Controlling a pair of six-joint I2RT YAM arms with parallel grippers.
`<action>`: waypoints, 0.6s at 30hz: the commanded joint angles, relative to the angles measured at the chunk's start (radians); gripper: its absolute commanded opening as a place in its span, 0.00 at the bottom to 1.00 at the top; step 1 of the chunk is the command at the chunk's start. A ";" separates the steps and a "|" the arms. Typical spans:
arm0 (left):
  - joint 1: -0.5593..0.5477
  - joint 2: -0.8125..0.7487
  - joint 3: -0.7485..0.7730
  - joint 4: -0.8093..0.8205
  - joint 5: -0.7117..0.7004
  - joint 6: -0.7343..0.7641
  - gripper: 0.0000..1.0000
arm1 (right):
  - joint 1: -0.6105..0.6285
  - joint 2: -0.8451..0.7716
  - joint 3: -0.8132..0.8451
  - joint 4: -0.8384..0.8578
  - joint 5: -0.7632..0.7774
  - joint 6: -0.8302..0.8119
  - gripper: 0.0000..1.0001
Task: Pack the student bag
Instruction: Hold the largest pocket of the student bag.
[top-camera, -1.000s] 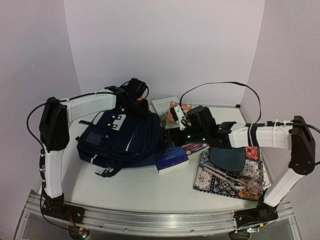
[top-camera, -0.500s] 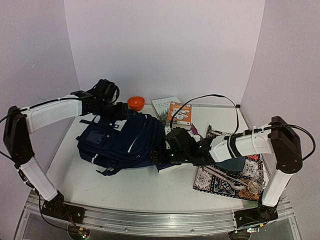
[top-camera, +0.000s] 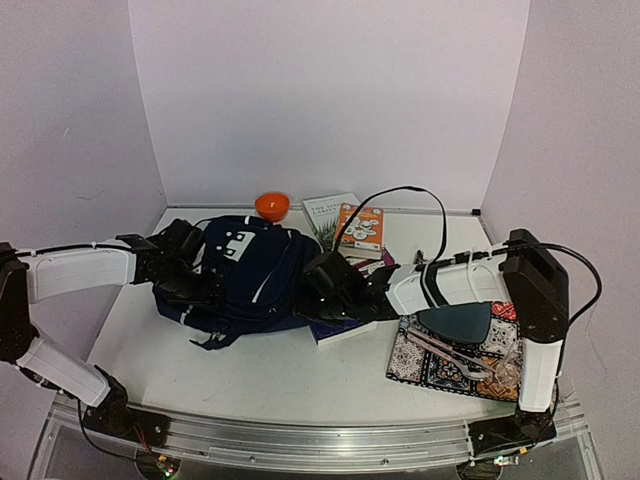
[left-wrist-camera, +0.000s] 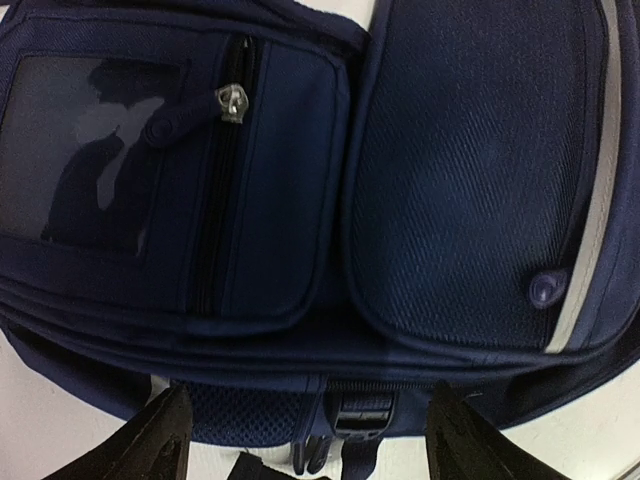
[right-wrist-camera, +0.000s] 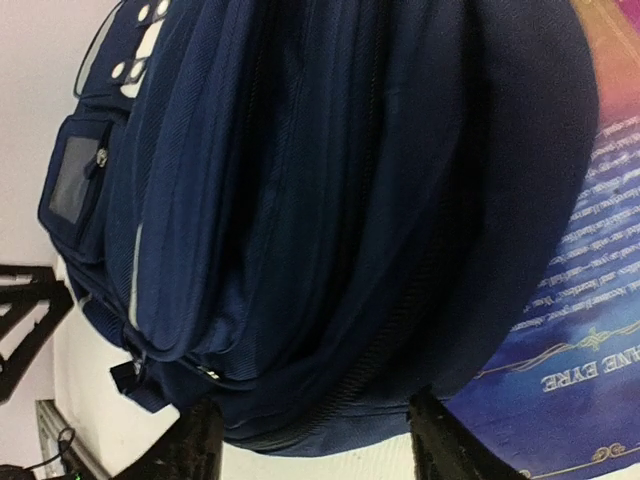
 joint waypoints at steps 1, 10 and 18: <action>0.005 -0.049 -0.022 0.017 0.045 0.026 0.82 | -0.033 -0.031 0.018 -0.099 0.101 0.005 0.31; 0.001 0.022 -0.021 0.019 0.085 -0.001 0.83 | -0.103 -0.132 -0.018 -0.112 0.068 -0.142 0.00; -0.088 0.077 -0.009 0.022 0.059 -0.001 0.81 | -0.183 -0.173 0.011 -0.118 -0.075 -0.277 0.00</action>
